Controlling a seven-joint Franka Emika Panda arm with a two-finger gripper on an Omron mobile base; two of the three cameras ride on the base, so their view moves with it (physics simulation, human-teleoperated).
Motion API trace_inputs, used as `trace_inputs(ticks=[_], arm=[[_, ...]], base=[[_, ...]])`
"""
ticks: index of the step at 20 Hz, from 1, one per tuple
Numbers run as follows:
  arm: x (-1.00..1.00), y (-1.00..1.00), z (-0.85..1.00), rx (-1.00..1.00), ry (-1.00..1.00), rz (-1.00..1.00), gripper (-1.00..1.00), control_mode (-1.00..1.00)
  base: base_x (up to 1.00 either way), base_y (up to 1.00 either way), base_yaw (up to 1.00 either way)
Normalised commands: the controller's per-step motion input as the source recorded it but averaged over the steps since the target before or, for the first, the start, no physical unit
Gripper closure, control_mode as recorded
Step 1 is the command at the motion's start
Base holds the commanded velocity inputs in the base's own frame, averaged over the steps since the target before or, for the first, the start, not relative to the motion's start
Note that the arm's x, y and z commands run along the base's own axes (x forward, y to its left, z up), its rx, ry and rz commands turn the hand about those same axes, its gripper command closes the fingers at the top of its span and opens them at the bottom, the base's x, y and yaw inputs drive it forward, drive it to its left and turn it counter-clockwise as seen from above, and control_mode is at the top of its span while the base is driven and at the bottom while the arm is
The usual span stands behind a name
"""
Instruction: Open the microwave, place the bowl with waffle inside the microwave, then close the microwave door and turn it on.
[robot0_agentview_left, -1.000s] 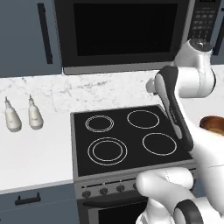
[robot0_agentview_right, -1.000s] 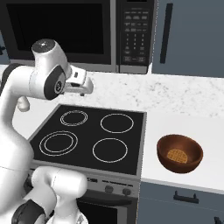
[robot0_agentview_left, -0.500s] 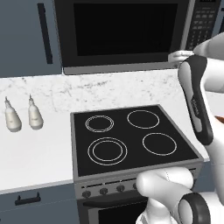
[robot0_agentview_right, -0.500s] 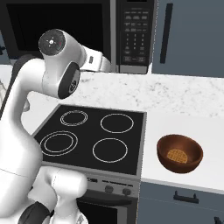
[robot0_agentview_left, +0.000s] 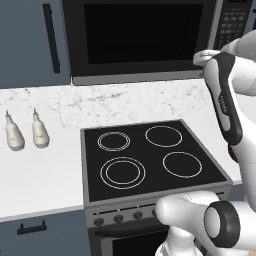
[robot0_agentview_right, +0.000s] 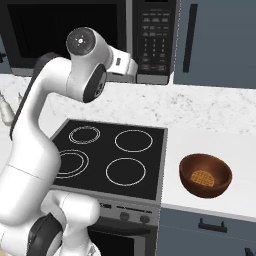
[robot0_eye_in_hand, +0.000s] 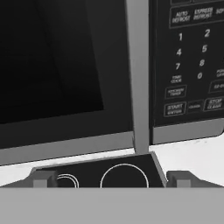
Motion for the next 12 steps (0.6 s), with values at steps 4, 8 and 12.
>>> trace_inputs(ticks=[4, 8, 12], arm=[[0.34, -0.34, 0.29, 0.0, -0.16, 0.0, -1.0, -1.0], [0.55, -0.26, 0.3, 0.0, -0.09, 0.0, -1.0, -1.0], [0.69, -0.2, 0.06, 0.01, 0.0, 0.0, -1.0, -1.0]], base=[[0.0, 0.0, 0.0], [0.0, 0.0, 0.0], [0.0, 0.0, 0.0]])
